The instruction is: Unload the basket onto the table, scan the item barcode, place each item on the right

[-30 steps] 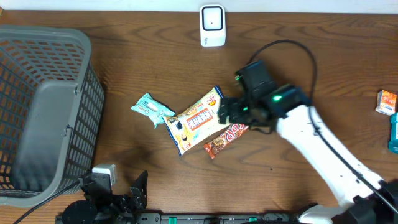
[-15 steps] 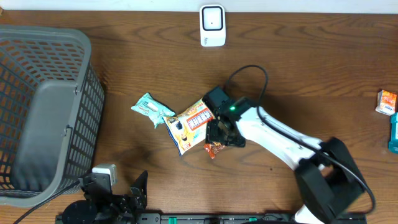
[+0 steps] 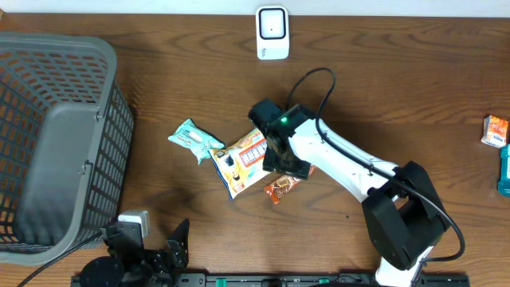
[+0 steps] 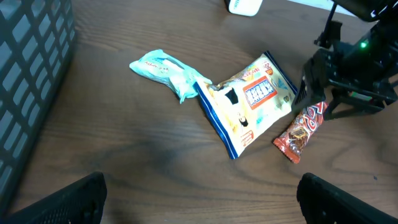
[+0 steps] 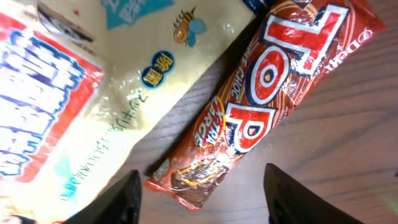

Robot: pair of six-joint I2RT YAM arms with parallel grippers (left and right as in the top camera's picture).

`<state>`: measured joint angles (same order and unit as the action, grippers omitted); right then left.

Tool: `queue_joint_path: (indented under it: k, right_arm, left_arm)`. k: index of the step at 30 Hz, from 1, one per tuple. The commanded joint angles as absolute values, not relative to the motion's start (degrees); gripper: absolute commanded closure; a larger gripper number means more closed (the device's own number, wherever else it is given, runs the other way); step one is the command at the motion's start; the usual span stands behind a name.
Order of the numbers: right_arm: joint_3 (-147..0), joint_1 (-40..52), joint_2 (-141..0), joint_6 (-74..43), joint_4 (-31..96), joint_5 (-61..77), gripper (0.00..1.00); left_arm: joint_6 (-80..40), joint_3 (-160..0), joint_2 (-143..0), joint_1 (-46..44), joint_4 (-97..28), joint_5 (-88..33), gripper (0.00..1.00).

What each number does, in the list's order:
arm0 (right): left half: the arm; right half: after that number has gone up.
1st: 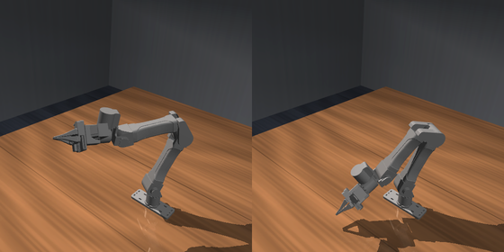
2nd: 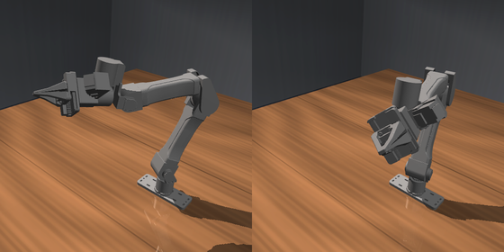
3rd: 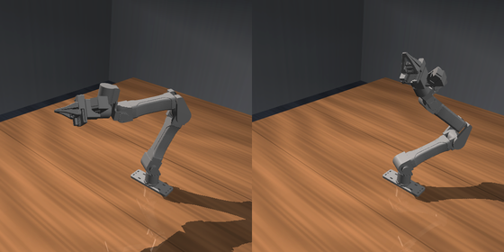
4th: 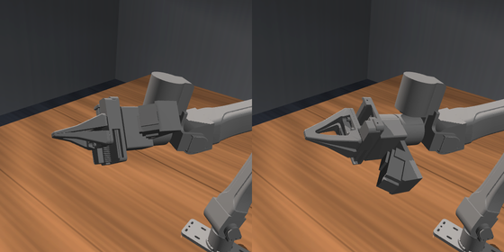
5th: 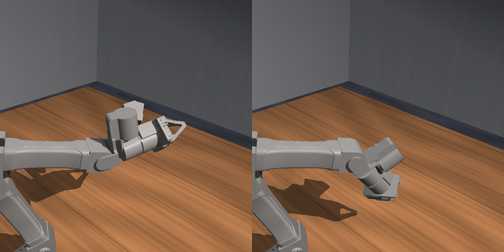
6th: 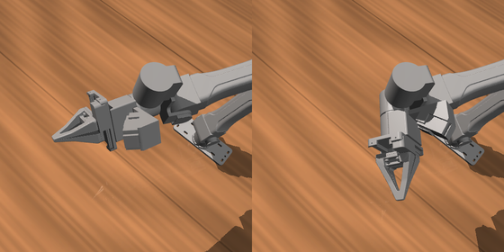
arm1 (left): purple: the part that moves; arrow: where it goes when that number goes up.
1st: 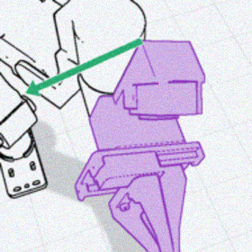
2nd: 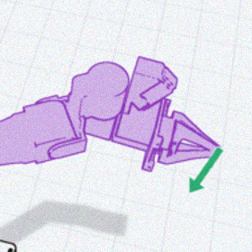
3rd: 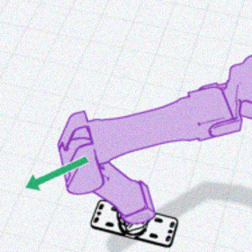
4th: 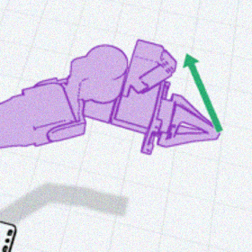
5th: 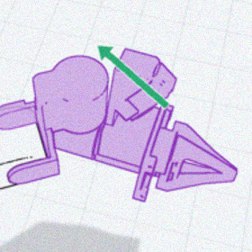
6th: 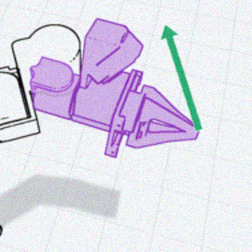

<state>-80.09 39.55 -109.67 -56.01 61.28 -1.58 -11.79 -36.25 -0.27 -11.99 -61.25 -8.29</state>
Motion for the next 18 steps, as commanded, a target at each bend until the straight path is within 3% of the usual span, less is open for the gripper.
queue_joint_path:
  k: [1, 13, 18]
  right_arm:
    - [-80.66, 39.44, -111.85, -60.90, 61.39, -3.53, 0.45]
    - [-87.81, 39.48, -124.55, -62.06, 64.55, -2.46, 0.51]
    - [-88.51, 40.40, -128.46, -62.06, 68.62, -2.48, 0.62]
  left_arm:
    - [-11.68, -36.53, -0.30, -11.75, -61.19, -8.56, 0.02]
    - [-11.68, -36.53, -0.30, -11.75, -61.21, -8.56, 0.02]
    - [-11.70, -36.53, -0.30, -11.75, -61.19, -8.56, 0.02]
